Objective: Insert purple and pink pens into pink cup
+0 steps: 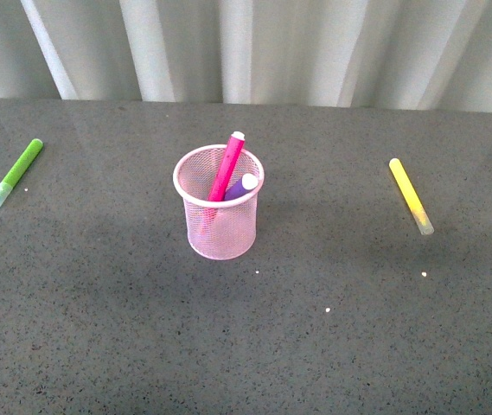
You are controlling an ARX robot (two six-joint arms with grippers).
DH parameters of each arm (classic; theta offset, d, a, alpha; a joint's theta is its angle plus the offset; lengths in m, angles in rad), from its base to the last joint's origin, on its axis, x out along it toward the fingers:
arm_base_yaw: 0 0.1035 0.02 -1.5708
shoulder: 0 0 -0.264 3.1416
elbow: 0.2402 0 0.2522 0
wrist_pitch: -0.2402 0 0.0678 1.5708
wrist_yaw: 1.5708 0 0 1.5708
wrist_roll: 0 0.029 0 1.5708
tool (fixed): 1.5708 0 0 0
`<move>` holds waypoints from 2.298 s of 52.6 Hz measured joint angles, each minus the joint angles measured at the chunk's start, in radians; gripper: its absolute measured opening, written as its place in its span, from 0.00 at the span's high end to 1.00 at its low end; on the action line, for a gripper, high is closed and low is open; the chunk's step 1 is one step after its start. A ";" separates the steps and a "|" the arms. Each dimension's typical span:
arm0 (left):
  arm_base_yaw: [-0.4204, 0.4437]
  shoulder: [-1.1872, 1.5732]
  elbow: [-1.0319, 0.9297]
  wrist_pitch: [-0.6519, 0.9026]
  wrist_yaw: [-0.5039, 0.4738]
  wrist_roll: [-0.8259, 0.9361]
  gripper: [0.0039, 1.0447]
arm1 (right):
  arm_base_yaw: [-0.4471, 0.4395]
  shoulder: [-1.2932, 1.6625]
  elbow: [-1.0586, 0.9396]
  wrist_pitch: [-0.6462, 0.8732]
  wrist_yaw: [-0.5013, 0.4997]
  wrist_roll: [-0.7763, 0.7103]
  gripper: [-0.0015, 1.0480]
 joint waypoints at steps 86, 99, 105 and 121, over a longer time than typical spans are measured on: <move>0.000 0.000 0.000 0.000 0.000 0.000 0.06 | 0.000 -0.536 -0.001 -0.531 0.001 0.000 0.59; 0.000 0.000 0.000 0.000 0.000 0.000 0.06 | 0.000 -0.536 -0.001 -0.531 0.001 0.000 0.20; 0.000 0.000 0.000 0.000 0.000 0.000 0.06 | 0.000 -0.536 -0.001 -0.531 0.001 0.001 0.07; 0.000 0.000 0.000 0.000 0.000 0.000 0.06 | 0.000 -0.536 -0.001 -0.531 0.001 0.001 0.07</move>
